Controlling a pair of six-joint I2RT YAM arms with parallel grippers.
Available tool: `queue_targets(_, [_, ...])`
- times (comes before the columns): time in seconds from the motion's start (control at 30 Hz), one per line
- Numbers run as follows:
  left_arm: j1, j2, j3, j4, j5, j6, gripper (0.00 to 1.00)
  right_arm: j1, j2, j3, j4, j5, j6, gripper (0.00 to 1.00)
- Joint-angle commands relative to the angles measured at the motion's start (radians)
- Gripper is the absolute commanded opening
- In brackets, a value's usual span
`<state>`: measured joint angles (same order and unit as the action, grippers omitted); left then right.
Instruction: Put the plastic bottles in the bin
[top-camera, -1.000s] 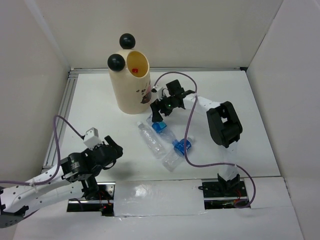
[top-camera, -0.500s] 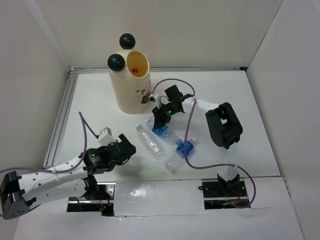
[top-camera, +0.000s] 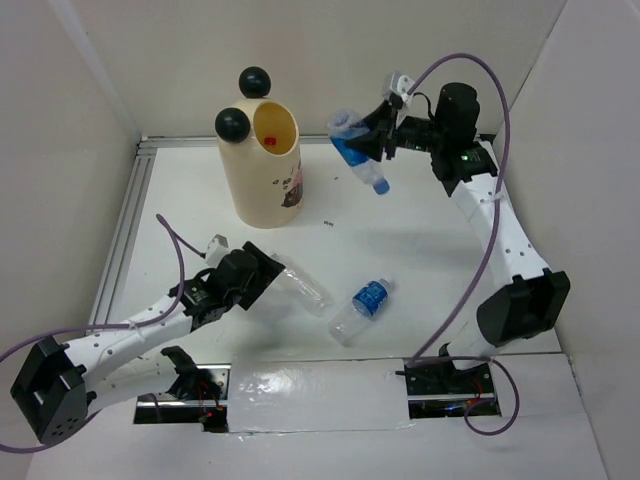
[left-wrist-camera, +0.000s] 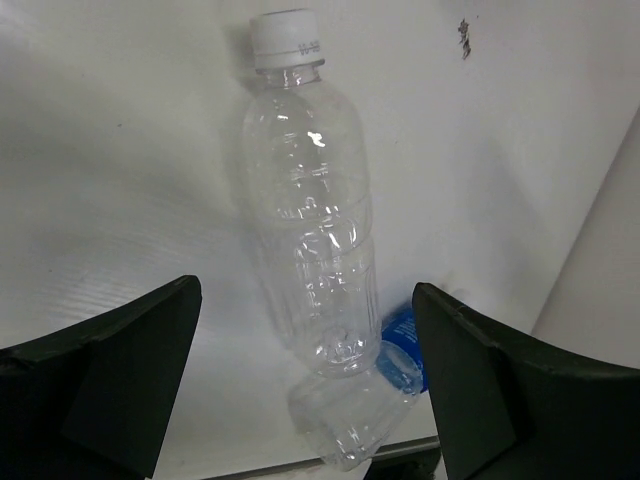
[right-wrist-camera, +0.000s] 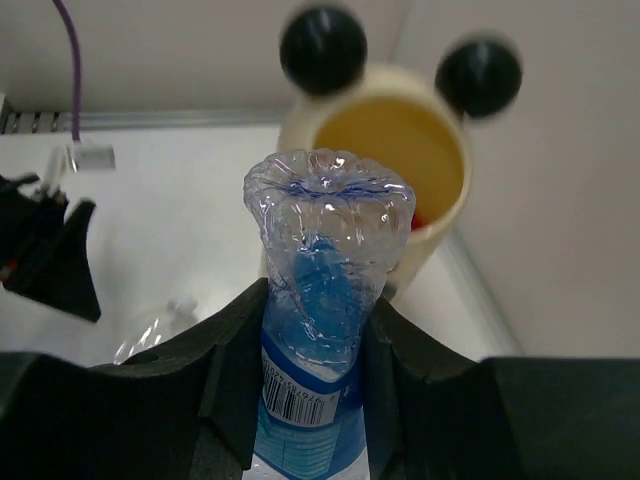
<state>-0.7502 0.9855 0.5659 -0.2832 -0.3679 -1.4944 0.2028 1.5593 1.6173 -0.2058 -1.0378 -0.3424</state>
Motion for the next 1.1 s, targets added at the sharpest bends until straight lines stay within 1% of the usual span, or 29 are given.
queue_targets(0.0, [0.060,0.033,0.002,0.108,0.107,0.037,0.99,0.096,0.010,0.051,0.397,0.027,0.118,0.35])
queue_targets(0.03, [0.069,0.053,0.002,0.117,0.116,0.037,0.99,0.112,0.025,0.067,0.457,0.091,0.143,0.35])
queue_targets(0.07, [0.087,0.062,0.002,0.118,0.136,0.046,0.99,0.124,0.045,0.085,0.558,0.129,0.193,0.35])
queue_targets(0.1, [0.087,0.082,0.002,0.131,0.148,0.046,0.99,0.150,0.089,0.129,0.603,0.203,0.216,0.35])
queue_targets(0.17, [0.115,0.097,0.002,0.145,0.178,0.046,0.99,0.173,0.136,0.168,0.731,0.269,0.265,0.34])
queue_targets(0.2, [0.115,0.097,0.002,0.154,0.187,0.046,0.99,0.202,0.177,0.202,0.770,0.362,0.266,0.34])
queue_targets(0.27, [0.124,0.125,0.002,0.154,0.198,0.046,0.99,0.227,0.223,0.234,0.880,0.439,0.287,0.34])
queue_targets(0.33, [0.124,0.136,0.002,0.154,0.198,0.046,0.99,0.251,0.313,0.315,0.930,0.529,0.325,0.37])
queue_targets(0.37, [0.124,0.136,0.002,0.154,0.198,0.046,0.99,0.251,0.384,0.393,0.939,0.554,0.382,0.37])
queue_targets(0.43, [0.133,0.136,0.002,0.154,0.207,0.046,0.99,0.260,0.462,0.479,0.951,0.617,0.459,0.37])
queue_targets(0.5, [0.134,0.136,0.011,0.154,0.207,0.046,0.99,0.261,0.562,0.583,0.965,0.639,0.555,0.37])
queue_targets(0.53, [0.134,0.136,0.011,0.144,0.207,0.046,0.99,0.270,0.591,0.610,0.965,0.671,0.581,0.37])
queue_targets(0.6, [0.144,0.136,0.011,0.133,0.207,0.046,0.99,0.270,0.658,0.647,0.976,0.682,0.649,0.38])
queue_targets(0.7, [0.153,0.136,0.011,0.133,0.216,0.037,0.99,0.280,0.680,0.633,0.967,0.700,0.716,0.50])
queue_targets(0.73, [0.153,0.136,0.011,0.145,0.216,0.037,0.99,0.280,0.680,0.584,0.967,0.700,0.730,0.60])
queue_targets(0.77, [0.153,0.136,0.011,0.156,0.216,0.037,0.99,0.280,0.680,0.557,0.979,0.688,0.730,0.60])
queue_targets(0.8, [0.153,0.146,0.011,0.182,0.207,0.037,0.99,0.280,0.653,0.500,0.979,0.679,0.730,0.62])
queue_targets(0.83, [0.153,0.157,0.011,0.197,0.207,0.037,0.99,0.280,0.641,0.469,0.997,0.679,0.744,0.65])
queue_targets(0.87, [0.153,0.171,0.020,0.213,0.207,0.037,0.99,0.280,0.628,0.442,0.997,0.664,0.744,0.72])
queue_targets(0.93, [0.153,0.232,0.049,0.242,0.216,0.037,0.99,0.280,0.590,0.377,1.008,0.651,0.744,0.81])
queue_targets(0.97, [0.153,0.260,0.081,0.272,0.216,0.051,0.99,0.271,0.576,0.362,1.008,0.630,0.744,0.83])
queue_targets(1.0, [0.153,0.290,0.103,0.282,0.228,0.051,0.99,0.271,0.564,0.348,1.008,0.630,0.744,0.87])
queue_targets(1.07, [0.153,0.382,0.176,0.300,0.237,0.085,0.99,0.251,0.524,0.323,1.008,0.592,0.753,0.89])
